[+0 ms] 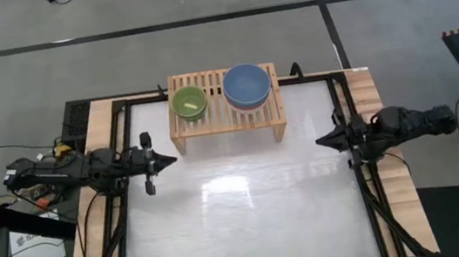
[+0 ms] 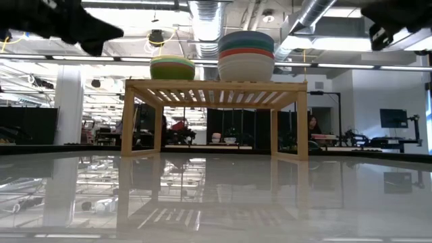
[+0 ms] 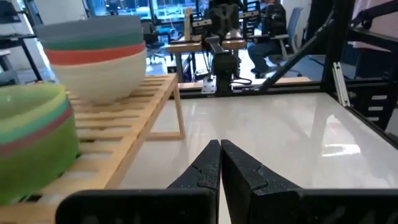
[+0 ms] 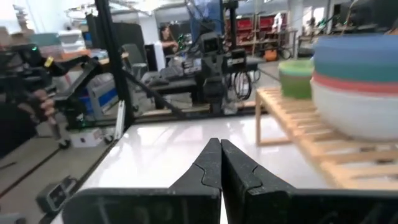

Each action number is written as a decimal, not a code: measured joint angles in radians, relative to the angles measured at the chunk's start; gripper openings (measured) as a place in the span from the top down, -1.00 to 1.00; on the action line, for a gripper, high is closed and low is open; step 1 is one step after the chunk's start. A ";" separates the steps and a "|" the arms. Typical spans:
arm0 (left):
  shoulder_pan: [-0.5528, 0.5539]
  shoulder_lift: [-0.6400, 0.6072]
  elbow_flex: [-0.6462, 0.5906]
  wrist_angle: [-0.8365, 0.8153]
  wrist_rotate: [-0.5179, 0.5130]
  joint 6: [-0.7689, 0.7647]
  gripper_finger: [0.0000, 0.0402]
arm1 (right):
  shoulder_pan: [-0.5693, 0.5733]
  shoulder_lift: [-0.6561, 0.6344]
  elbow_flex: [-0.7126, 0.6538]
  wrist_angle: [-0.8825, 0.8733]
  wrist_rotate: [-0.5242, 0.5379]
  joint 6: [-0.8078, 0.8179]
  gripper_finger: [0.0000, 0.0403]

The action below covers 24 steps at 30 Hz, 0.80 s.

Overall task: Place and stack bowls onto a shelf
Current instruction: Return to Home Position

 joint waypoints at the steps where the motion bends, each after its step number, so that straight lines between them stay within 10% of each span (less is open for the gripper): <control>1: 0.000 -0.018 -0.021 0.005 0.000 -0.001 1.00 | -0.005 -0.009 -0.015 -0.001 -0.011 0.011 0.91; 11: 0.000 -0.271 -0.150 0.053 -0.021 -0.010 1.00 | -0.010 -0.112 -0.043 -0.133 -0.027 -0.011 0.90; 24: 0.001 -0.394 -0.174 -0.175 0.029 0.011 1.00 | -0.010 -0.113 -0.176 0.126 -0.050 0.013 0.90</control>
